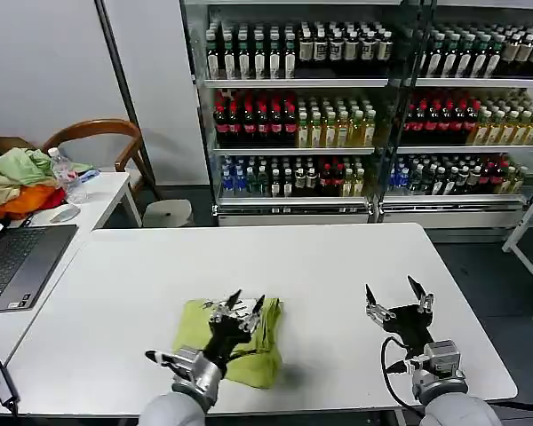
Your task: Fold and organize the clothes.
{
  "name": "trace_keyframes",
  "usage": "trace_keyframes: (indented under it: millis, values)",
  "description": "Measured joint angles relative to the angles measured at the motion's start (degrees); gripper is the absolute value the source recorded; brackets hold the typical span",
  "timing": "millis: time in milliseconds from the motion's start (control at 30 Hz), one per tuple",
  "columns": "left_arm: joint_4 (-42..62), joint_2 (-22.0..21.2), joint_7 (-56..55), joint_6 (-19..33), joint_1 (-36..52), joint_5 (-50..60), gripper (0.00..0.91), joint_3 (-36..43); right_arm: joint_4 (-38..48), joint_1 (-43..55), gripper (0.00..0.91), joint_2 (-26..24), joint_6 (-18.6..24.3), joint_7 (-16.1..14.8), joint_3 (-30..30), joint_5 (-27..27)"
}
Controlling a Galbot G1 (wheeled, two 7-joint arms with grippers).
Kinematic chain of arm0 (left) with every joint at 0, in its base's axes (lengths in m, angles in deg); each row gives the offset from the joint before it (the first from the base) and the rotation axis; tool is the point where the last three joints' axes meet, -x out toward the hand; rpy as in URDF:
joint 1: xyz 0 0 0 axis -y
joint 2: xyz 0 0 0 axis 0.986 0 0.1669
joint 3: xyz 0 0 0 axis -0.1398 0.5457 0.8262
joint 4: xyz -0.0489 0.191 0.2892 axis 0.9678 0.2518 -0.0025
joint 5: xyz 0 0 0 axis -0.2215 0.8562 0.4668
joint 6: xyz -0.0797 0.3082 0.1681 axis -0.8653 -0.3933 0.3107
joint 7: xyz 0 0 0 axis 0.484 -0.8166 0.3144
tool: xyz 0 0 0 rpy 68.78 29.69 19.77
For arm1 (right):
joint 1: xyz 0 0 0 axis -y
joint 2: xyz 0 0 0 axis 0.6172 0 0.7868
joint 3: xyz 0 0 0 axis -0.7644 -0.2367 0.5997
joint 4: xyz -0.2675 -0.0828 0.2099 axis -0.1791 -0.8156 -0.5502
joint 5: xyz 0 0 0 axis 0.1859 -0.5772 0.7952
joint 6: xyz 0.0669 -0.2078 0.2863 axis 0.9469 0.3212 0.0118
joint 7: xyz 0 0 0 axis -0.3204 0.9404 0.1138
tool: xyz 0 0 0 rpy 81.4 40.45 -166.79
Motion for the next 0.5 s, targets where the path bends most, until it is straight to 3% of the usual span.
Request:
trace_keyframes:
  millis: [233, 500]
  values:
    - [0.64, 3.90, -1.43, -1.16, -1.65, -2.22, 0.907, -6.91, 0.64, 0.70, 0.907, -0.10, 0.08, -0.17, -0.57, -0.10]
    - [5.30, 4.89, -2.49, -6.20, -2.17, -7.29, 0.907, -10.53, 0.97, 0.55, 0.907, -0.41, 0.24, -0.22, -0.11, -0.10]
